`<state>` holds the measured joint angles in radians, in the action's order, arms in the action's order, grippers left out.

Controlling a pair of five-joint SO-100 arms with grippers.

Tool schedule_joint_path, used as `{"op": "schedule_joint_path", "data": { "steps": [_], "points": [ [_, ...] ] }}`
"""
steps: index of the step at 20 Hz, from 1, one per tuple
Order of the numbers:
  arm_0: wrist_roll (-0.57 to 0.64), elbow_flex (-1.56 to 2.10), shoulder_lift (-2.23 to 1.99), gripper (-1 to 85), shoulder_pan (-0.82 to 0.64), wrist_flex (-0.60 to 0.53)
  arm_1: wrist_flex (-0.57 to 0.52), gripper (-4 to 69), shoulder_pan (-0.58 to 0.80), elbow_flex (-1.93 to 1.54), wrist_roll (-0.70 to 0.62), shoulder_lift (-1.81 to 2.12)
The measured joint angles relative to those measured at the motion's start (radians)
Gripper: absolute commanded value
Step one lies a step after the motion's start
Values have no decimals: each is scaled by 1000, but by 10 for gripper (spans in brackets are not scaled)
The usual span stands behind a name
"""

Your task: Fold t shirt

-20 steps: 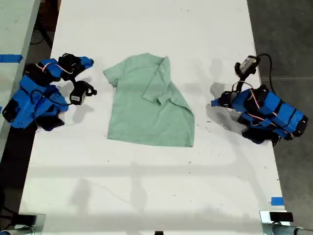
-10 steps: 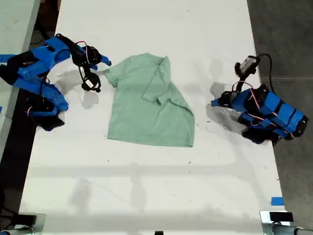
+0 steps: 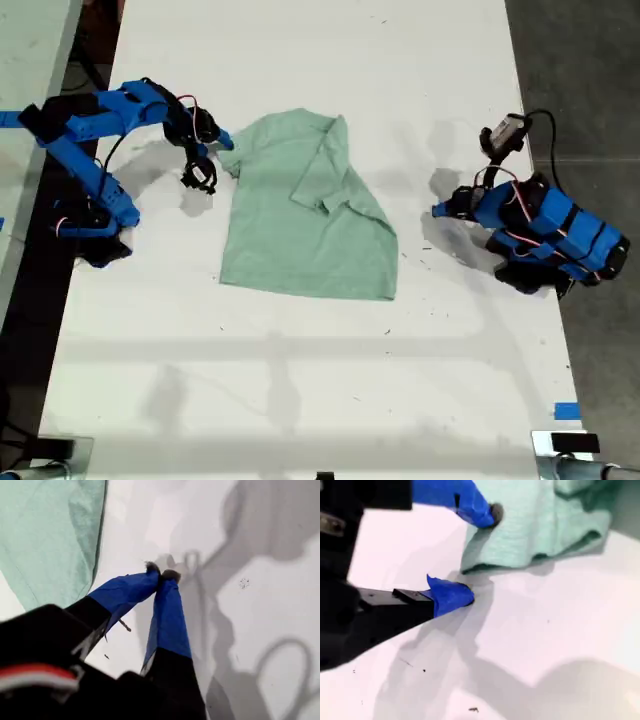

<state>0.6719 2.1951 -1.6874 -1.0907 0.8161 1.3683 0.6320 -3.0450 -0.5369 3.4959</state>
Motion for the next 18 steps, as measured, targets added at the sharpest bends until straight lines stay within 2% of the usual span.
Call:
{"op": "schedule_joint_path", "data": {
  "steps": [5, 8, 10, 14, 18],
  "points": [
    [-44, -103, 49, -2, -3, 69, 0, 18, 0, 0, 0, 0],
    [-43, -195, 2, -3, -6, 206, 0, 18, 0, 0, 0, 0],
    [-43, -354, -31, -3, 21, 339, 0, 18, 0, 0, 0, 0],
    [-74, -808, 54, -3, 207, 540, 0, 18, 0, 0, 0, 0],
    [-137, -1121, 356, -3, 400, 549, 0, 18, 0, 0, 0, 0]
  ]
}}
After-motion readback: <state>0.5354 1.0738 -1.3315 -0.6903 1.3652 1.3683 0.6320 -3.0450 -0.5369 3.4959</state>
